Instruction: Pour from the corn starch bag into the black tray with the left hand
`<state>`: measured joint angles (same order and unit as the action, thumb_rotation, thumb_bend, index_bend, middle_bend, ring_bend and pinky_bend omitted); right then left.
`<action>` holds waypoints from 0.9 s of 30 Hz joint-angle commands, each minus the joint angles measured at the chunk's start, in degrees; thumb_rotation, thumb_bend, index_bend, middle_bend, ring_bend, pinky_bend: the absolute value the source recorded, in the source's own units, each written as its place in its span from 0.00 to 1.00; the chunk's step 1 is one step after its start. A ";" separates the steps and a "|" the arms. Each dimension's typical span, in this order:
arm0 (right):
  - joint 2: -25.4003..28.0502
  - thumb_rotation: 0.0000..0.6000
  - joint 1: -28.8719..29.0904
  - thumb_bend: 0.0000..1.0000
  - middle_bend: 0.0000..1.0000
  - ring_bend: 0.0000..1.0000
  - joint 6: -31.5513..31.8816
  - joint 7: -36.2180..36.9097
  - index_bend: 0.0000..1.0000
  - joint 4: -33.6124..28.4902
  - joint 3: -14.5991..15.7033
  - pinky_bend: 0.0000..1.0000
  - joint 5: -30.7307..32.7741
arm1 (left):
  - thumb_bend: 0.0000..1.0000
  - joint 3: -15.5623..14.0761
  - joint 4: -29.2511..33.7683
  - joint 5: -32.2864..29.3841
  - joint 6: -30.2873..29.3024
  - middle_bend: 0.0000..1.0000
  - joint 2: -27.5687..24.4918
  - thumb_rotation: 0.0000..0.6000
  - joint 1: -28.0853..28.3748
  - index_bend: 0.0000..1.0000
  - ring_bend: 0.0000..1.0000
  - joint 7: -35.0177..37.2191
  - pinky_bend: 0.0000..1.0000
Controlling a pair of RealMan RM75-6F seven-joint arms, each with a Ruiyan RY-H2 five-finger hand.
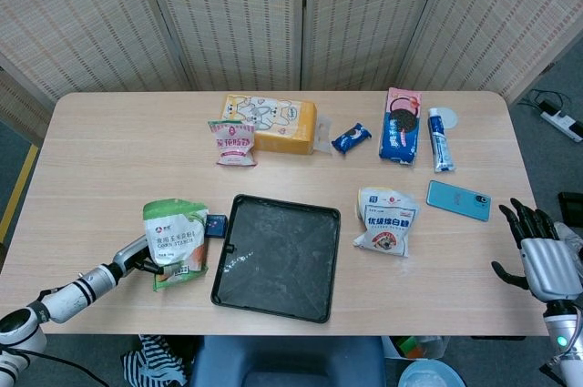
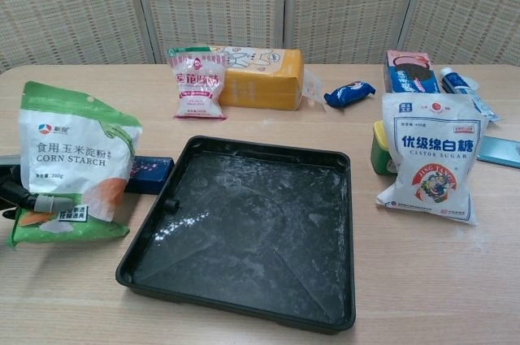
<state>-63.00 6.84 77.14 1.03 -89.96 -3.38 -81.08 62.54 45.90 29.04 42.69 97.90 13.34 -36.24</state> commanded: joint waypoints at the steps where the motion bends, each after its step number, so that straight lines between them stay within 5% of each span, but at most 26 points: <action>1: 0.01 1.00 0.00 0.28 0.00 0.00 0.02 -0.01 0.00 -0.01 -0.01 0.00 0.00 | 0.25 -0.19 0.29 0.03 -0.11 0.08 -0.23 1.00 0.00 0.06 0.88 0.20 0.98; 13: 0.19 1.00 -0.17 0.28 0.00 0.00 0.37 -0.04 0.00 -0.22 0.05 0.00 -0.21 | 0.21 4.31 8.88 -0.18 -3.25 0.00 -2.80 1.00 -4.02 0.00 0.86 -4.66 0.95; 21: 0.34 1.00 -0.62 0.28 0.00 0.00 1.34 0.00 0.00 -0.47 0.08 0.00 -0.60 | 0.21 7.49 32.05 5.66 -13.27 0.00 -11.37 1.00 -14.77 0.00 0.73 -8.69 0.90; 27: 0.17 1.00 -0.56 0.28 0.00 0.00 1.24 -0.54 0.00 -0.62 0.11 0.00 -0.60 | 0.21 14.13 46.87 7.84 -18.61 0.00 -12.82 1.00 -24.67 0.00 0.54 -12.10 0.79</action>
<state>-62.82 6.29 78.37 0.51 -90.58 -3.27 -81.69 71.96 84.80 34.60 28.21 87.27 -4.50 -45.44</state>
